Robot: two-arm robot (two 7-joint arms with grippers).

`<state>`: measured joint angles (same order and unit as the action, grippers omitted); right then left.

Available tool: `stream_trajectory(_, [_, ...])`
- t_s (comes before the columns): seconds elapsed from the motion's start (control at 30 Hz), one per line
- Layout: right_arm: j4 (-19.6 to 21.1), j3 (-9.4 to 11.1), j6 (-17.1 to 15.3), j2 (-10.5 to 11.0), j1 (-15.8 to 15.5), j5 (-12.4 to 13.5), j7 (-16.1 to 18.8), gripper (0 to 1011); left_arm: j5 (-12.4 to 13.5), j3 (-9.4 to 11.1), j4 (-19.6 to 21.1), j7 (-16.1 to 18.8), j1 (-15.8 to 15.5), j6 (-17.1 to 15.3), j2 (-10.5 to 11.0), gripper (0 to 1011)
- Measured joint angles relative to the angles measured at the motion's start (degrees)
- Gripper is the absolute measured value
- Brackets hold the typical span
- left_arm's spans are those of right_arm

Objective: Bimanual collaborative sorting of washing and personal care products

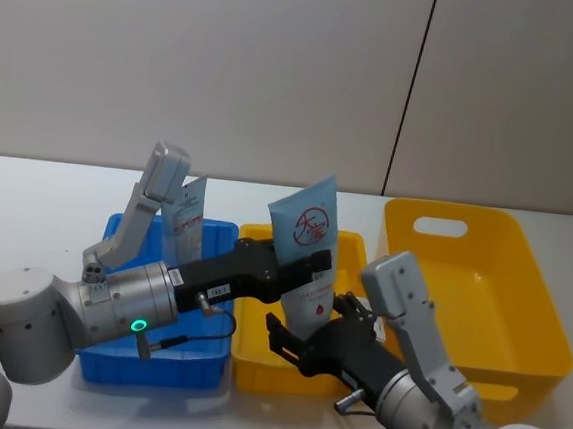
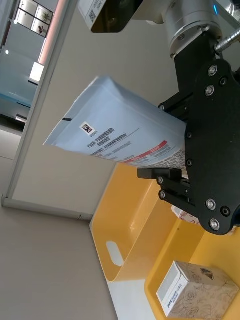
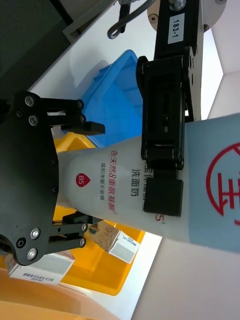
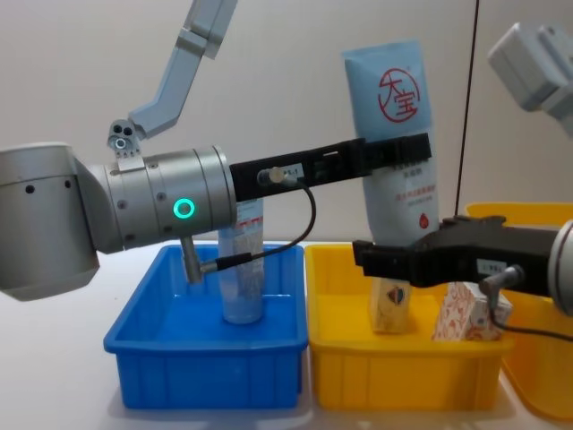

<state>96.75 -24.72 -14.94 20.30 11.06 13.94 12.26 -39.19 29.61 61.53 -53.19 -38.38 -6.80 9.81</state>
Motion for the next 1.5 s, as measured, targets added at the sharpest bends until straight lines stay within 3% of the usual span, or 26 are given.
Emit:
stream_trajectory(0.3, [-1.64,-1.02,0.74,-1.23,0.94,-1.18,-0.57,651,0.01,-0.01,0.0,0.01,0.01,0.0,0.01,325])
stream_trajectory(0.7, [-2.58,-1.6,1.1,-1.92,1.46,-1.89,-0.88,639,0.01,0.01,0.01,0.01,0.01,0.0,-0.01,358])
stream_trajectory(0.77, [-2.65,-1.65,1.11,-1.98,1.49,-1.94,-0.88,639,0.01,0.0,0.01,0.01,0.0,0.0,-0.01,465])
stream_trajectory(1.03, [-2.72,-1.54,1.22,-2.19,1.46,-2.31,-1.2,634,0.01,0.0,0.01,0.0,0.0,0.0,-0.01,682])
stream_trajectory(1.33, [-3.61,-0.13,1.76,-3.06,1.51,-4.09,-4.45,634,0.01,0.0,0.02,0.0,0.0,0.0,0.0,969])
stream_trajectory(1.5, [-4.4,0.92,1.98,-3.56,1.85,-4.97,-6.43,634,0.0,0.0,0.01,0.01,0.0,0.0,-0.01,1001])
